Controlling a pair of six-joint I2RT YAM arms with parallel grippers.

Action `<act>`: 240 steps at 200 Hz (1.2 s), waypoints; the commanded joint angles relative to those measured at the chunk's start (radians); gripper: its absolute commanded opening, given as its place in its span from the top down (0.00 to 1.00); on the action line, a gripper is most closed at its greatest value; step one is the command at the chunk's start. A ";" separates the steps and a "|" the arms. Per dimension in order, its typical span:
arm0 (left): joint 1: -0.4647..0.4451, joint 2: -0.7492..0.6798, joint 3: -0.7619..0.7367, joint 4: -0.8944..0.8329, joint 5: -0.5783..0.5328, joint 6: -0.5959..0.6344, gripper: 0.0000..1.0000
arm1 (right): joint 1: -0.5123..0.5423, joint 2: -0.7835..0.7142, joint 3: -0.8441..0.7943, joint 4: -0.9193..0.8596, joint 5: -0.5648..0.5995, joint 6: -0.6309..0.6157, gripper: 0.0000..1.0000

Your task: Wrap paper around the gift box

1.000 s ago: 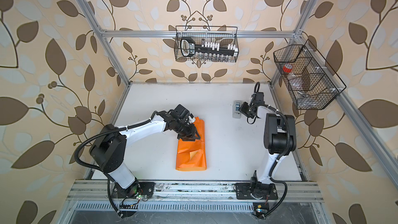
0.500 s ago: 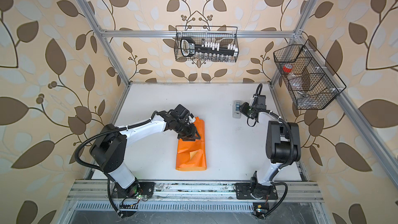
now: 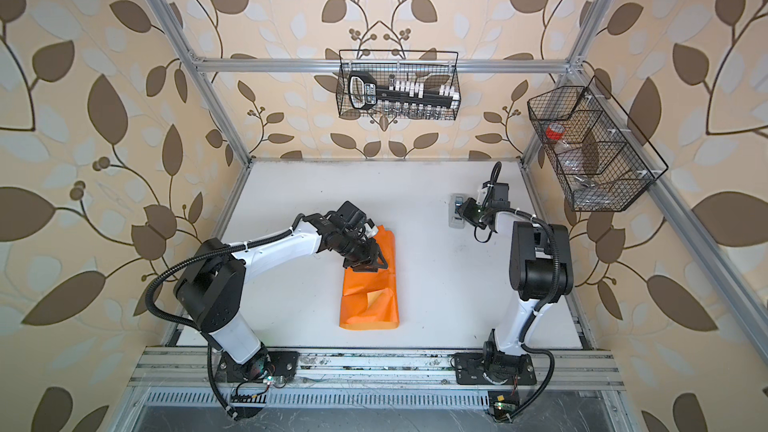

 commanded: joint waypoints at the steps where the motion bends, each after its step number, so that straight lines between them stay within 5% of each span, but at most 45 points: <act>1: -0.012 0.075 -0.030 -0.021 -0.074 0.010 0.61 | 0.004 0.042 0.028 -0.006 -0.037 -0.018 0.71; 132: -0.013 0.068 -0.034 -0.023 -0.078 0.010 0.61 | 0.001 0.047 0.011 0.004 -0.122 0.065 0.91; 162: -0.012 0.068 -0.034 -0.019 -0.078 0.007 0.61 | -0.016 0.053 0.001 0.066 -0.214 0.167 1.00; 240: -0.013 0.057 -0.047 -0.012 -0.081 0.004 0.61 | -0.065 0.018 -0.085 0.341 -0.385 0.484 1.00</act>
